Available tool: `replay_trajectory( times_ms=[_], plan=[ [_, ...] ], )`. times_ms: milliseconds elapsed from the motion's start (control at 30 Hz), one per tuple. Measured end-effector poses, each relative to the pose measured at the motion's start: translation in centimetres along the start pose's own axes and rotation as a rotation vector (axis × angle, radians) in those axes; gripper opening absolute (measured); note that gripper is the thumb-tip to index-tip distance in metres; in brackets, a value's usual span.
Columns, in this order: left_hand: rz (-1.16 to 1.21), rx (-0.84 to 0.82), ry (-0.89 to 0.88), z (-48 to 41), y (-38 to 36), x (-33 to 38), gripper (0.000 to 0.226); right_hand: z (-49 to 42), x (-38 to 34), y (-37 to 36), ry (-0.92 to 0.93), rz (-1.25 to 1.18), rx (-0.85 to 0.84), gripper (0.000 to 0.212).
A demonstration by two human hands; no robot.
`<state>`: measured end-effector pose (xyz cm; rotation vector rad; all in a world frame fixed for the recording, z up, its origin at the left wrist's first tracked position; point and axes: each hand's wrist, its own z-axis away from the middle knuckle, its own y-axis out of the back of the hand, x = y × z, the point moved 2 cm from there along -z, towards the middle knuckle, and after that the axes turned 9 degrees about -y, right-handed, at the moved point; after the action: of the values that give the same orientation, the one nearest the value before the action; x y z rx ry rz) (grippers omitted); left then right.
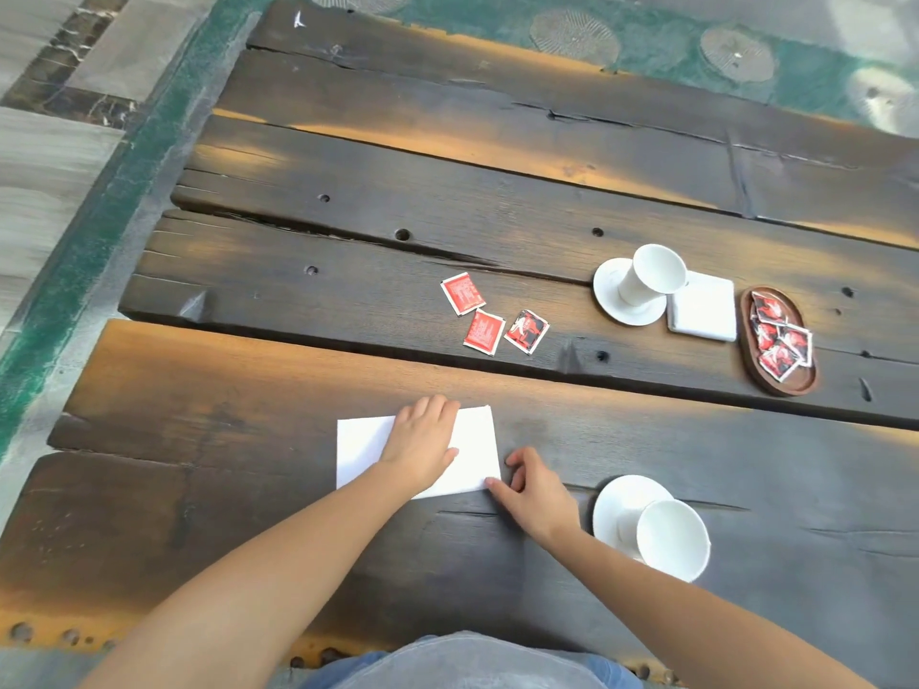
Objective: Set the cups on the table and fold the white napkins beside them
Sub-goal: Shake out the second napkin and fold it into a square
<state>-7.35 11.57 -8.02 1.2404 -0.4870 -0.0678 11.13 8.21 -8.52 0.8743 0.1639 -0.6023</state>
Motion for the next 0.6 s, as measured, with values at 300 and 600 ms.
replay_trajectory(
  times_ms=[300, 600],
  plan=[
    [0.024, -0.176, 0.139, -1.7, 0.1, -0.1, 0.05, -0.8, -1.7, -0.6, -0.05, 0.016, 0.006, 0.017],
    [0.324, -0.172, 0.185, -1.8, 1.4, -0.8, 0.037, -2.0, -2.2, 0.2, 0.054, -0.134, -0.018, 0.025]
  ],
)
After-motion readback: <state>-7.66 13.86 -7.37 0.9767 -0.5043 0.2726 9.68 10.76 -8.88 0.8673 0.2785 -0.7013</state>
